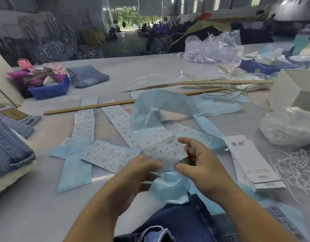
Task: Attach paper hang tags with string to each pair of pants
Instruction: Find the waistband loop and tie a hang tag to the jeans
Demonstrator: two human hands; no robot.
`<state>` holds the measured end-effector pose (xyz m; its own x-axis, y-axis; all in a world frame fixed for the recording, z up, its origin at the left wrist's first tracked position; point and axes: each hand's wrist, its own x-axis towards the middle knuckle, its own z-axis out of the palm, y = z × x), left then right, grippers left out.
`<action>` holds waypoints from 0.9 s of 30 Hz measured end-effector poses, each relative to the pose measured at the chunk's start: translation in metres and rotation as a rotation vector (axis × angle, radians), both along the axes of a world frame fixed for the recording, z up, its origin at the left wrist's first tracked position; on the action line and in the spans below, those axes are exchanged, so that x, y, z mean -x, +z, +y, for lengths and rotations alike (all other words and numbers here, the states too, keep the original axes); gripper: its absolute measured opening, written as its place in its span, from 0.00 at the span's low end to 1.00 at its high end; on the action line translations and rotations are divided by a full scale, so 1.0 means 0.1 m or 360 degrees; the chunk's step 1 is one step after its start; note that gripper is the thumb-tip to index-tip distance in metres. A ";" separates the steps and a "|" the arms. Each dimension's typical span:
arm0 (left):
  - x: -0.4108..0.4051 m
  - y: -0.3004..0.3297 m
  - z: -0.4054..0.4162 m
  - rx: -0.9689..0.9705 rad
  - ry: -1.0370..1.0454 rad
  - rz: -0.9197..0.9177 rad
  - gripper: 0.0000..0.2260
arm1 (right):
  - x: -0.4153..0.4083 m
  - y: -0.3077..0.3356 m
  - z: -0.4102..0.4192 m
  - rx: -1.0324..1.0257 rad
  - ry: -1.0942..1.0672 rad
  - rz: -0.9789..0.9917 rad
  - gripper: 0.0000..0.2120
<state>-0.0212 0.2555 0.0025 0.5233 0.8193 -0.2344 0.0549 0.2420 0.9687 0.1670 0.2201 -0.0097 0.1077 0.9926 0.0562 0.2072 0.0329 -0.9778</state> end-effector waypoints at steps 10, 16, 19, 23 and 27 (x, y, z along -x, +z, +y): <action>-0.19 -0.03 0.02 0.0150 0.0807 -0.0442 0.06 | -0.01 0.02 -0.03 0.0107 0.0384 0.0209 0.28; -0.18 -0.01 -0.04 -0.0116 0.0999 -0.0580 0.09 | -0.05 0.04 -0.04 0.0139 0.0407 0.0445 0.17; -0.17 0.00 -0.05 -0.0129 0.1017 -0.0632 0.08 | -0.04 0.06 -0.06 0.0118 0.0402 0.0414 0.10; -0.16 0.02 -0.04 -0.0167 0.1011 -0.0705 0.06 | -0.04 0.08 -0.08 0.0040 0.0357 0.0417 0.09; -0.17 0.01 -0.05 -0.0206 0.1157 -0.0629 0.09 | -0.02 0.07 -0.12 0.0069 0.0495 0.0600 0.12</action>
